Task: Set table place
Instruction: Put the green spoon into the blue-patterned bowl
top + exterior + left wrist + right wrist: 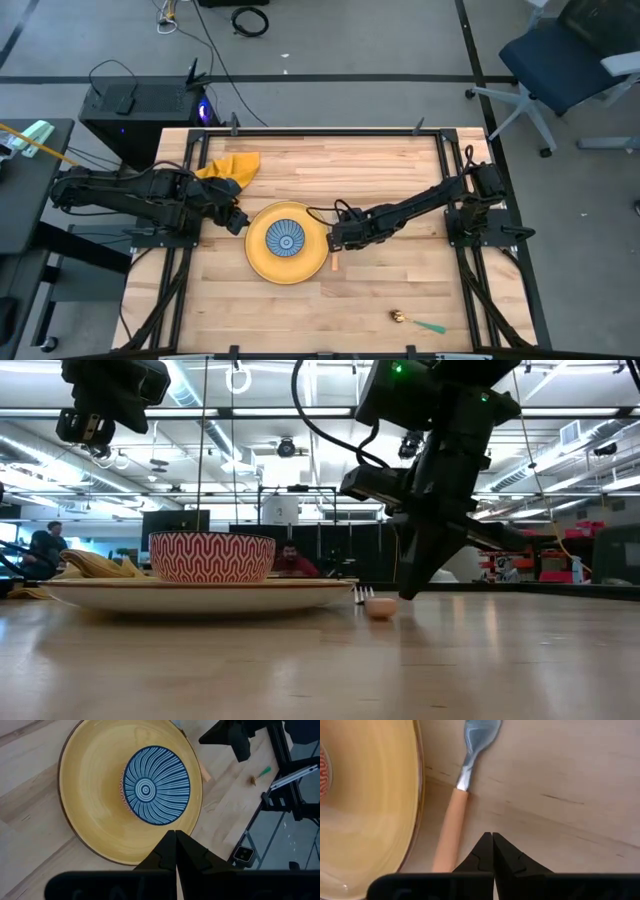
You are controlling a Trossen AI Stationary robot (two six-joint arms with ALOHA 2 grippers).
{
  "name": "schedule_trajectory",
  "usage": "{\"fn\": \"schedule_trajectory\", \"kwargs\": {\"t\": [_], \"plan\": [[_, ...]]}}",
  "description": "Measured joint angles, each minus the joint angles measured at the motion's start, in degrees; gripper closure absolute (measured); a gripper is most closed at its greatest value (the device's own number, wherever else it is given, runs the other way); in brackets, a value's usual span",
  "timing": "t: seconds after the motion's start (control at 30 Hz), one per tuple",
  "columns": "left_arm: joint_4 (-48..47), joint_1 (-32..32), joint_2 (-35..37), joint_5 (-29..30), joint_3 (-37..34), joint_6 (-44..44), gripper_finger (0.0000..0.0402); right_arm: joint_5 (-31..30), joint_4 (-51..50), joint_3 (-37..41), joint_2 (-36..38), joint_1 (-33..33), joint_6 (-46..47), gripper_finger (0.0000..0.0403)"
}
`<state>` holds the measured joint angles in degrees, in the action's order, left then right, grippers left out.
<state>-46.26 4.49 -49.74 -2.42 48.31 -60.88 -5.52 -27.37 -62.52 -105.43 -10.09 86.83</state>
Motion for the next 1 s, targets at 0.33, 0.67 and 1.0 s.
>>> {"fn": "schedule_trajectory", "kwargs": {"t": [0.33,0.67,1.0], "plan": [[0.02,-0.02,-0.02,0.00,0.00,0.00,0.0392,0.47,0.24,-0.07,0.00,0.22,-1.11,0.0403],[0.00,-0.02,-0.02,0.00,0.00,-0.02,0.0392,0.46,0.59,-4.01,0.00,0.14,0.53,0.0388],[0.02,-0.02,-0.02,0.00,0.00,0.00,0.0392,1.36,0.02,-4.02,0.00,-1.60,0.05,0.0353]]}}
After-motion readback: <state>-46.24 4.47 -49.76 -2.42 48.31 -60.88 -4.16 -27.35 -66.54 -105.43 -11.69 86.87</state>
